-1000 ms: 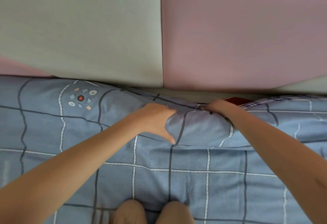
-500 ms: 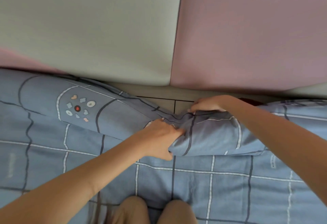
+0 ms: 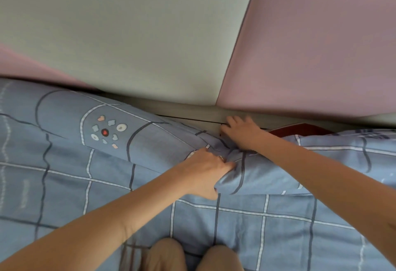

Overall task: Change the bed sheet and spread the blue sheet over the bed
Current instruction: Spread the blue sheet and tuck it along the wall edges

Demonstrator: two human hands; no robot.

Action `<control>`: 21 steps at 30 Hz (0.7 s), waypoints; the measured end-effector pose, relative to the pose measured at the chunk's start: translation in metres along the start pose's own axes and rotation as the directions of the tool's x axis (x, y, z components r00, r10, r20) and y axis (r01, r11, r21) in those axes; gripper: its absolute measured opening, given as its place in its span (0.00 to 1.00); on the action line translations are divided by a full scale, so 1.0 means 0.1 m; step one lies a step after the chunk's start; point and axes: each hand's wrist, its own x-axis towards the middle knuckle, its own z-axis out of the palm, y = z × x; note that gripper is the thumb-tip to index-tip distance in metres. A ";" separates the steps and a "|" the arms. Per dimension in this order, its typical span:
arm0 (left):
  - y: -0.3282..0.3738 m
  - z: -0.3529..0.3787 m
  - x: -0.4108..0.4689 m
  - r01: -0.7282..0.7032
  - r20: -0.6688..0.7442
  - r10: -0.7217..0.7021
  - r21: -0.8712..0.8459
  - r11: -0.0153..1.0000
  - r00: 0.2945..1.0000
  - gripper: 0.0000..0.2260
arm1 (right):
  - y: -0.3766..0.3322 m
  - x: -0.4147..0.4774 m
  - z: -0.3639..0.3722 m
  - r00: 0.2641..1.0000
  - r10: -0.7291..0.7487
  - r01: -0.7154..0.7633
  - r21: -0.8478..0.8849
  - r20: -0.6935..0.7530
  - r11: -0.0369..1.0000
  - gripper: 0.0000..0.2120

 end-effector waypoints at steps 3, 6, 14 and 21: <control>-0.01 0.03 -0.01 0.003 -0.024 -0.004 -0.025 1.000 1.000 0.22 | -0.29 0.06 -0.28 0.983 -0.182 0.122 0.724 0.004 0.679 0.22; -0.01 0.04 -0.01 0.020 0.001 -0.020 -0.081 0.997 1.000 0.24 | -0.53 -0.02 -0.52 0.891 -0.279 -0.187 0.850 0.358 0.493 0.25; -0.51 -0.22 -0.43 0.117 -0.178 -0.129 -0.080 0.990 0.976 0.36 | -0.54 -0.05 -0.48 0.871 -0.158 -0.351 0.815 0.465 0.460 0.28; -1.55 -0.46 -0.76 0.488 0.329 -0.420 -0.158 0.858 0.846 0.48 | -0.51 -0.18 -0.60 0.835 -0.255 -0.336 0.819 0.487 0.465 0.27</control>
